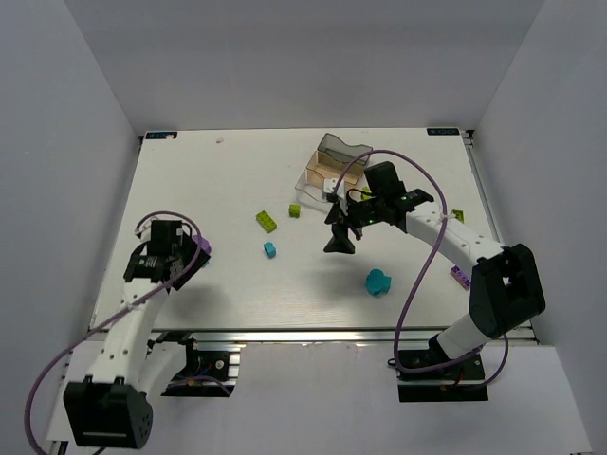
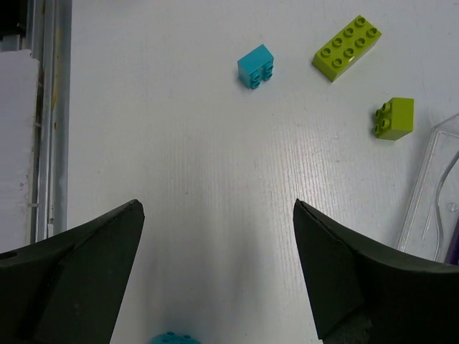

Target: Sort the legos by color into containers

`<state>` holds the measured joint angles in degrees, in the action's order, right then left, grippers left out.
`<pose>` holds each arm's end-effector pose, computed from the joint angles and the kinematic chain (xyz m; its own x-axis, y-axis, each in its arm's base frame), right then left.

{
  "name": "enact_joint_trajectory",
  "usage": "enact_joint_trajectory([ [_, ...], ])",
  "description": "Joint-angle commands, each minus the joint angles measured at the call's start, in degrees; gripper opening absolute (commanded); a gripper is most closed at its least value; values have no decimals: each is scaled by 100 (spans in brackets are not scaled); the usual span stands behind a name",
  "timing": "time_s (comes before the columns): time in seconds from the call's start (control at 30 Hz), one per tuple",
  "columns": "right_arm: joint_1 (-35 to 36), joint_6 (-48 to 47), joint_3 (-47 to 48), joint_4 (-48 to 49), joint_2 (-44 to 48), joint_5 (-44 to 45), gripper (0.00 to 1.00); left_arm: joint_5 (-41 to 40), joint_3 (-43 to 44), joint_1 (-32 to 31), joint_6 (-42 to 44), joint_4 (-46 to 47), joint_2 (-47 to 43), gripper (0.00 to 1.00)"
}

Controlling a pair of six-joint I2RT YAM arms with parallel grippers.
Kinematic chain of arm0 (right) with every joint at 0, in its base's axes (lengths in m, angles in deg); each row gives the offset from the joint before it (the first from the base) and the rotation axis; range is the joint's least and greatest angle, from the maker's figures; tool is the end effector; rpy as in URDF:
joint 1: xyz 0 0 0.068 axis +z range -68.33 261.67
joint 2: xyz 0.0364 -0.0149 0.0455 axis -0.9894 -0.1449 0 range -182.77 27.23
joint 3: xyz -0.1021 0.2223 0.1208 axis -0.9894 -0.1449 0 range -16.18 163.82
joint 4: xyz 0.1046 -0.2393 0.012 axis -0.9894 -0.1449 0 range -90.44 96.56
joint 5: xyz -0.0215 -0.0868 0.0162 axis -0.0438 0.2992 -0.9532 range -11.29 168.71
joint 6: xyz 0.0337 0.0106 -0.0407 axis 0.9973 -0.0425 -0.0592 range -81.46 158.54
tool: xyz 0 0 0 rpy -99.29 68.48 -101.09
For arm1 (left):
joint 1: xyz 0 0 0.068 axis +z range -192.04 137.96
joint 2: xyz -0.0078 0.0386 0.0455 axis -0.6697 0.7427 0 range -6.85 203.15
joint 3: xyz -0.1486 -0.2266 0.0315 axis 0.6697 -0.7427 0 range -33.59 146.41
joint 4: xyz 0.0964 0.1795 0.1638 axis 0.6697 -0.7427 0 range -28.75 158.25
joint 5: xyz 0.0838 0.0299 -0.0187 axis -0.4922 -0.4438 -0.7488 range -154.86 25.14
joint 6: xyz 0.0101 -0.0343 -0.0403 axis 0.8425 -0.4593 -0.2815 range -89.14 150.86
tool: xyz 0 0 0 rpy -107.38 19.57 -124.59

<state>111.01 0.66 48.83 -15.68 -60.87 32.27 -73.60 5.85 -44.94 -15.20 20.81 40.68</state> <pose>0.2745 0.1839 0.2665 -0.0091 -0.4905 -0.8714 -0.9977 0.0630 -0.0250 0.1547 -0.0025 0.2432 -0.5455 -0.6851 -0.4828 -0.6177 0.7180 -0.3208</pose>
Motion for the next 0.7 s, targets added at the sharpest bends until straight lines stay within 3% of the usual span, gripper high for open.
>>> enact_joint_trajectory([
  [0.0,-16,80,73,194,187,3,89,-199,274,-9,273,190,704,73],
  [0.33,-16,141,3,325,222,56,89,-14,749,-9,844,1140,2348,69],
  [0.5,-16,150,-68,361,231,73,89,-41,995,-1,1090,1272,3076,58],
  [0.67,-16,168,-68,369,223,117,89,-128,1127,-9,1152,1255,3368,54],
])
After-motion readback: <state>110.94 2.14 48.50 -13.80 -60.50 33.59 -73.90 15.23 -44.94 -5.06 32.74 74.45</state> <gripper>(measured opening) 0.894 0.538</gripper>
